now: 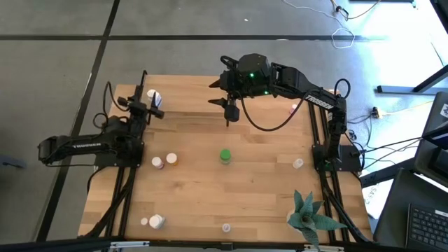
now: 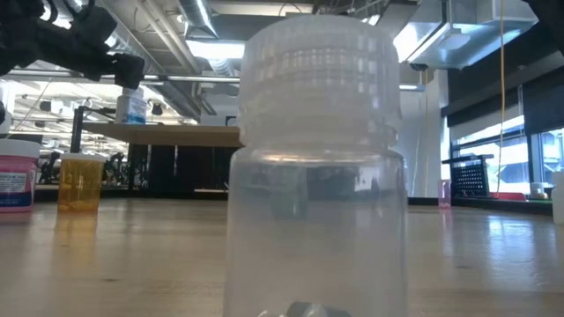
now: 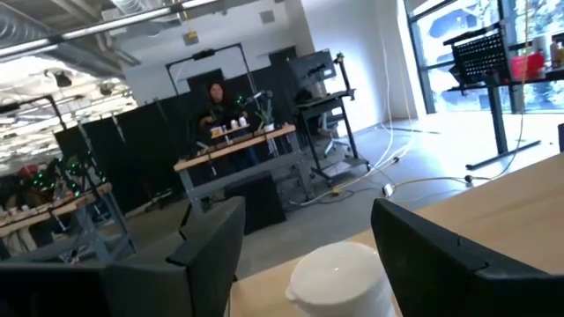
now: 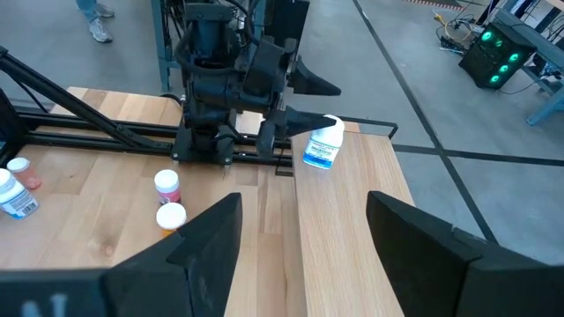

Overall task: Pick and place medicine bottles onto shelf by color
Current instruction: Put the top white pill bottle on the shelf

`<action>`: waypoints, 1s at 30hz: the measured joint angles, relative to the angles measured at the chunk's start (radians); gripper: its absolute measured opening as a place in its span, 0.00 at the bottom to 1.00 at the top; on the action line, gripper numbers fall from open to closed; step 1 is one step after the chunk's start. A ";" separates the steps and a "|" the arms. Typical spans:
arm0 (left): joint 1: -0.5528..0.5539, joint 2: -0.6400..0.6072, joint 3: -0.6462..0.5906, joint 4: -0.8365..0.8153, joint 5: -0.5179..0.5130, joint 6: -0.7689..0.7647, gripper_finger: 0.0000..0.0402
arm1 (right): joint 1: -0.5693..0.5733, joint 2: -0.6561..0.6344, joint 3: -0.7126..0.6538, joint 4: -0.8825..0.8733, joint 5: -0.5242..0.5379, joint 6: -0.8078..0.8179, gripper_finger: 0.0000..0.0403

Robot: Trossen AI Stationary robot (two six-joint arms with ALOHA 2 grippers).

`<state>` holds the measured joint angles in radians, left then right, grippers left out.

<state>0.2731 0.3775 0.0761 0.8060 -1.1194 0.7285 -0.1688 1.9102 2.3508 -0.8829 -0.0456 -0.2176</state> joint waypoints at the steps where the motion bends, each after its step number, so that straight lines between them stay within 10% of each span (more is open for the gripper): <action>1: -0.005 0.000 0.000 0.010 0.000 0.013 0.60 | 0.000 0.000 0.000 0.000 0.000 0.000 0.61; 16: -0.165 0.000 0.153 0.040 -0.098 0.146 0.60 | 0.000 0.000 0.000 0.000 0.000 0.000 0.61; 30: -0.564 0.003 0.291 -0.123 -0.382 0.146 0.60 | 0.000 0.000 0.000 0.000 0.000 0.000 0.61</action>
<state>-0.2909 0.3801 0.3675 0.6834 -1.5018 0.8742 -0.1692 1.9102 2.3508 -0.8829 -0.0456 -0.2178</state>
